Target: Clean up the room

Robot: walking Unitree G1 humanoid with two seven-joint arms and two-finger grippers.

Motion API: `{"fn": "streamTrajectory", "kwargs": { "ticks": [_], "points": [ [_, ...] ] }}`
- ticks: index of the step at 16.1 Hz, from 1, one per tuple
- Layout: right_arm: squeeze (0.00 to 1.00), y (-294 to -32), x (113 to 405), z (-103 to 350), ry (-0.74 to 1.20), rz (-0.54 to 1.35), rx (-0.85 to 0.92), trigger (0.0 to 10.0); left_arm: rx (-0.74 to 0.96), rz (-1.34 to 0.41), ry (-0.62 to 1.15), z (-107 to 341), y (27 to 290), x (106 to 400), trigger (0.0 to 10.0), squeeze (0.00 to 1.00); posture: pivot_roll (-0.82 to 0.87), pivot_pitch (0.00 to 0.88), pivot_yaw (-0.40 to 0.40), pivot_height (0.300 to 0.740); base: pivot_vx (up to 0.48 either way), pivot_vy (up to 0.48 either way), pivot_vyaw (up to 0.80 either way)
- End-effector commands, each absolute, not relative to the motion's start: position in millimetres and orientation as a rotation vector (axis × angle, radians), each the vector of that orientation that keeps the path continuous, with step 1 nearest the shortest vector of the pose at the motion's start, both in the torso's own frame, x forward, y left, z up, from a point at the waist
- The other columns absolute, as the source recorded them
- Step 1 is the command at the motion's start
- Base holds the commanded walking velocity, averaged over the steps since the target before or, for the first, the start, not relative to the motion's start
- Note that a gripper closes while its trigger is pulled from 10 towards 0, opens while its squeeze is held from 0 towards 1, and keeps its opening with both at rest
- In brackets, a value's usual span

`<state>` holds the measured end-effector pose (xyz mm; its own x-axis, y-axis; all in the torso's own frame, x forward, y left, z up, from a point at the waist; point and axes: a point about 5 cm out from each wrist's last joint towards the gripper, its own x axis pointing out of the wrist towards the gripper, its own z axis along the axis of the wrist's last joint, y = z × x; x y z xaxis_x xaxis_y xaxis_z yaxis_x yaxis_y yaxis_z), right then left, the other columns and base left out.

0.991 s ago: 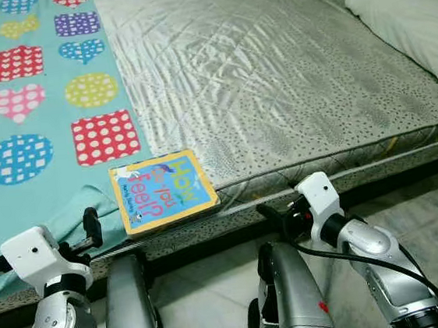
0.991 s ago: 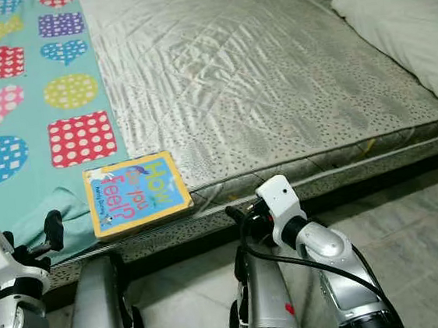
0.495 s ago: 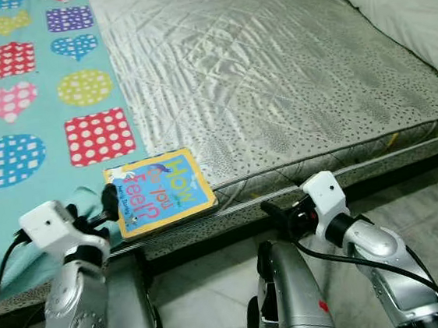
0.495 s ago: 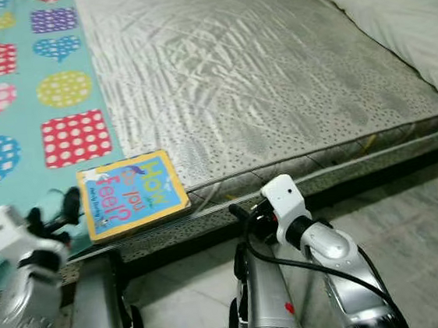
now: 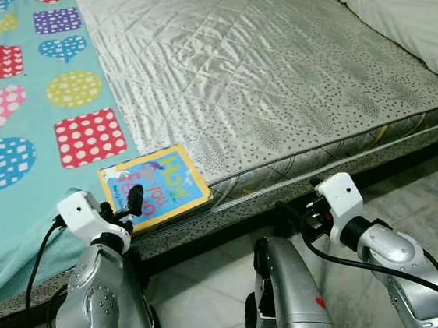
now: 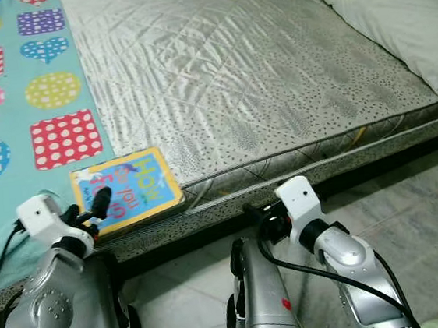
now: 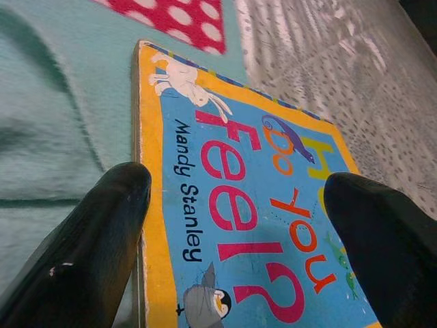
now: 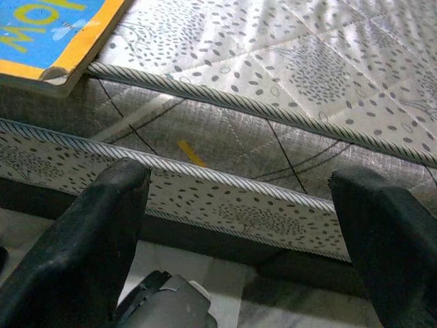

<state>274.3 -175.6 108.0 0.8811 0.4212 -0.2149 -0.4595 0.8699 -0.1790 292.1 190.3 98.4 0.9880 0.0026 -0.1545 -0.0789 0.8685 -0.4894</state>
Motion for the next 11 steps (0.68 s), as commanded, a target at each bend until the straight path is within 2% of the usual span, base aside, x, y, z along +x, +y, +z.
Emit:
{"fn": "streamTrajectory", "kwargs": {
  "ticks": [1, 11],
  "points": [
    [0.00, -180, 275, 113, 0.160, 0.440, -0.239, 10.0, -0.566, 0.021, 0.217, 86, 183, 290, 10.0, 0.00, -0.15, 0.247, -0.127, 0.508, 0.000, 0.000, 0.00],
    [0.00, -165, 275, 120, 0.174, 0.588, -0.143, 10.0, -0.648, 0.050, 0.278, 77, 182, 275, 10.0, 0.00, -0.14, 0.232, -0.113, 0.508, 0.000, 0.000, 0.00]
  ]
}}
